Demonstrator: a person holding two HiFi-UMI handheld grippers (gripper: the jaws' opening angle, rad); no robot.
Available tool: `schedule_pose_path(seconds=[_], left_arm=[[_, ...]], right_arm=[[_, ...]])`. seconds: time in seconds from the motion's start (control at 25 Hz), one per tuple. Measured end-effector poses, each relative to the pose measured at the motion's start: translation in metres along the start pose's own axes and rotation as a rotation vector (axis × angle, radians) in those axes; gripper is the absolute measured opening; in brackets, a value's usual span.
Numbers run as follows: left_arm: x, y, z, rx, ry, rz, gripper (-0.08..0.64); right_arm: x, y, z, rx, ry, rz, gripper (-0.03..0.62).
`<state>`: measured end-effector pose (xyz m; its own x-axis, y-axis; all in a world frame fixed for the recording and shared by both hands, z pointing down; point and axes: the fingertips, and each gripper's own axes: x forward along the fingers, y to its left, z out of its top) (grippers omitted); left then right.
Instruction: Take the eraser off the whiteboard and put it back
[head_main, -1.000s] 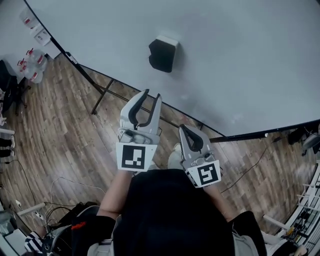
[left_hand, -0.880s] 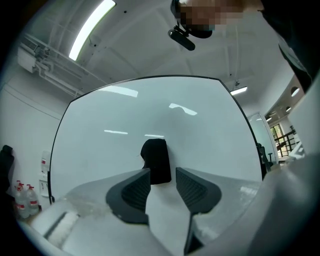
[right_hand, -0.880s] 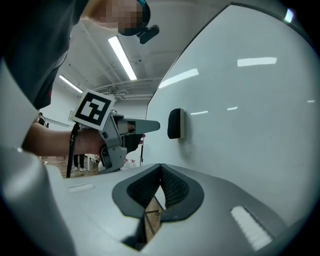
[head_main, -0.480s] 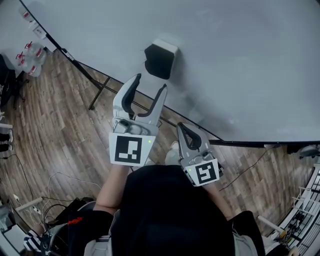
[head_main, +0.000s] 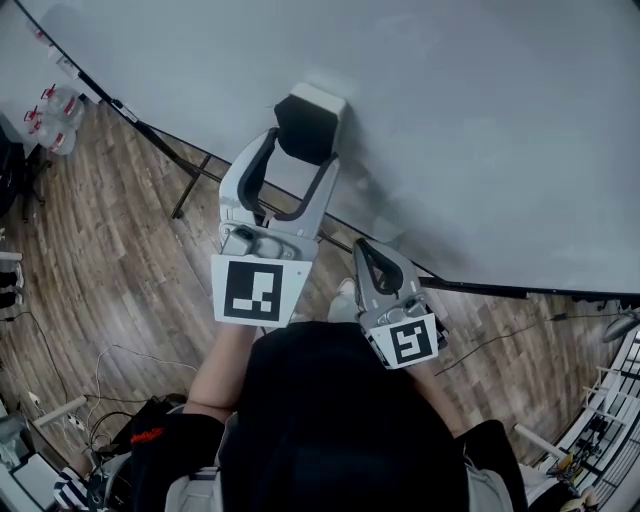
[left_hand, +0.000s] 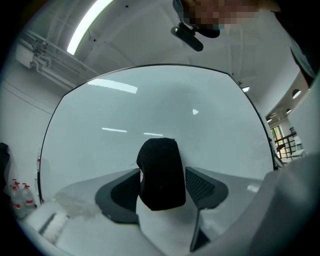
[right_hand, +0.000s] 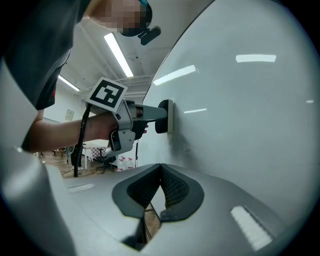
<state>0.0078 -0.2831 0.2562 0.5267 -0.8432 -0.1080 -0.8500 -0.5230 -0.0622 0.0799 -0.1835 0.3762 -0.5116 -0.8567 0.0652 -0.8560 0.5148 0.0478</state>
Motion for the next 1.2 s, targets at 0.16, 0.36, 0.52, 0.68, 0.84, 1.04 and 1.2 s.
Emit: schedule_pose_path(seconds=[0.16,0.36,0.52,0.68,0.84,1.04,1.2], left_arm=[[0.006,-0.002,-0.002,0.001,0.015,-0.001,0.281],[0.015,0.001,-0.005,-0.006,0.003,-0.001,0.281],[0.020,0.002,-0.008,-0.016,0.009,-0.001,0.281],[0.026,0.001,-0.008,-0.027,0.006,-0.004,0.279],[0.026,0.000,-0.008,-0.035,0.002,-0.003,0.260],[0.024,0.001,-0.008,-0.070,0.003,-0.025,0.241],[0.023,0.001,-0.008,-0.069,0.004,-0.022,0.229]], right_arm=[[-0.003,-0.004,0.000,-0.004,-0.025,-0.011,0.002],[0.000,-0.007,-0.003,0.005,-0.008,-0.023,0.003],[-0.003,-0.013,-0.005,0.004,-0.002,-0.041,0.002],[-0.005,-0.021,-0.006,0.005,-0.013,-0.065,0.002],[-0.008,-0.021,-0.008,0.010,-0.001,-0.067,0.002],[-0.009,-0.020,-0.007,0.010,-0.012,-0.064,0.002],[-0.010,-0.017,-0.009,0.015,0.004,-0.061,0.002]])
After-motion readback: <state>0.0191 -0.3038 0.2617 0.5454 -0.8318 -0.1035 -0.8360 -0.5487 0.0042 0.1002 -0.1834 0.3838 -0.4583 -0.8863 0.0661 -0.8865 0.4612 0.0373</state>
